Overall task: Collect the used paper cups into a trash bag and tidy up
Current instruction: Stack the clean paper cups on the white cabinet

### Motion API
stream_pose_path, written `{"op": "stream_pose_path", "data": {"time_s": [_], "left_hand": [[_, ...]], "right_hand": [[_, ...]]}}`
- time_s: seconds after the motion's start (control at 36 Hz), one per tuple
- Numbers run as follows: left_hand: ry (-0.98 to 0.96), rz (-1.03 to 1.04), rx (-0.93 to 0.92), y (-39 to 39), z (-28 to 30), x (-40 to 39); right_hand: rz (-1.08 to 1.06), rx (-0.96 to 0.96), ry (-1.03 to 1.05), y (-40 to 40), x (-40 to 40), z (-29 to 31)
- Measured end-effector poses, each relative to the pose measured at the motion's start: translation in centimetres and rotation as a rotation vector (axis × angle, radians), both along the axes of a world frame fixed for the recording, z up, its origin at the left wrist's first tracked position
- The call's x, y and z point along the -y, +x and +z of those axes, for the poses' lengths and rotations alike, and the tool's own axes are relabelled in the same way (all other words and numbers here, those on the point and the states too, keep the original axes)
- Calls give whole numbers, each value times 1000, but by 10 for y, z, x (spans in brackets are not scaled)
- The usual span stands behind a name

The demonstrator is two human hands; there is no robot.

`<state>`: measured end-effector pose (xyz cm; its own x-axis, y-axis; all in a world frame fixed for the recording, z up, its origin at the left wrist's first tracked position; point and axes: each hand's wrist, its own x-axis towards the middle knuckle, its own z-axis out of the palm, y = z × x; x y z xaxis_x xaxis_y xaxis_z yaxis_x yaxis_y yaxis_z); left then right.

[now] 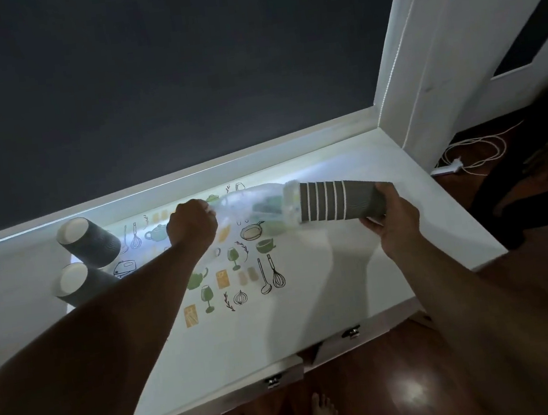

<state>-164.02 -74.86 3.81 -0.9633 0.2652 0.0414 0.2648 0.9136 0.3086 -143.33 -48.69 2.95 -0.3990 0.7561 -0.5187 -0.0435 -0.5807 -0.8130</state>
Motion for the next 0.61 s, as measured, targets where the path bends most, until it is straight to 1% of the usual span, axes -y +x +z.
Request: {"op": "stream_pose_path", "data": {"time_s": [0.11,0.19,0.25,0.31,0.36,0.39,0.44,0.47,0.5,0.53,0.56,0.58,0.61], "left_hand": [[-17,90,15,1,5,-6],[19,110,16,2,7,-11],[69,83,39,3,8,-13],[45,-25,79,2,8,-14],[6,-165,34,0,9,-14],[41,-237,-23,0,10,-14],[215,-372,-138,3,14,-15],[332,-421,-106,5,18,-16],[427,-450,1,8,24,-16],[488,-478,155,11,29,-17],[502,-500,301,13,33,-18],[466,-514,394,13,36,-17],[390,-523,440,14,38,-17]], "right_hand": [[-77,-48,-40,8,-1,2],[1,-50,-45,8,3,1],[70,-34,-34,4,9,0],[136,-17,-15,-3,17,1],[187,-11,3,-10,26,2],[207,-13,13,-13,29,1],[235,-23,21,-20,36,1],[242,-29,21,-23,40,1],[253,-35,21,-27,44,2],[259,-40,21,-30,47,2],[265,-46,20,-33,50,3],[278,-55,19,-37,54,4],[286,-63,20,-40,56,5]]}}
